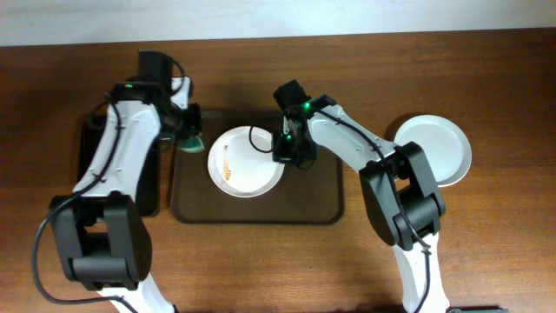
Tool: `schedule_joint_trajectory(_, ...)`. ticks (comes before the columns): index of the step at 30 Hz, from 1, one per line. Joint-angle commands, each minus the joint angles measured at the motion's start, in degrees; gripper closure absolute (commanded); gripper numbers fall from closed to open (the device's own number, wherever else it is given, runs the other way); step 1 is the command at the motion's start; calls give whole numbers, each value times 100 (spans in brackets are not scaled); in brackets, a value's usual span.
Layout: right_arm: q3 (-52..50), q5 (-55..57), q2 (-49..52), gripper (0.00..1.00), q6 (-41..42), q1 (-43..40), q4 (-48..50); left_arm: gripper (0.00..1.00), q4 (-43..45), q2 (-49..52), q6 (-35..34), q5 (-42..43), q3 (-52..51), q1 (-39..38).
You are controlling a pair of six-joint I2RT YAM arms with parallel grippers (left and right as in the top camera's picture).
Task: Clean dirty plates on tray and stack at the side
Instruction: 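Grasp the remaining white plate rim and pull it toward the left, then scrub the held plate with the sponge in the left gripper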
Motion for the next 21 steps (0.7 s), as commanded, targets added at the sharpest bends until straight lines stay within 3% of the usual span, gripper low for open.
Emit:
schedule_joint_trajectory(1, 15, 348, 201, 96, 417, 177, -35, 100, 697, -90, -15, 63, -629, -437)
schedule_joint_trajectory(8, 15, 367, 201, 96, 417, 195, -28, 99, 2205, -74, -11, -807, -1725, -1119)
schedule_joint_trajectory(14, 15, 367, 201, 96, 415, 195, 7, 99, 3407, -74, 37, -2009, -2402, -1169)
schedule_joint_trajectory(17, 15, 367, 201, 96, 398, 195, 9, 99, 4225, -72, 474, -2044, -2752, -1172)
schedule_joint_trajectory(21, 15, 369, 201, 96, 396, 195, 11, 100, 5075, -24, 503, -2020, -3097, -1174)
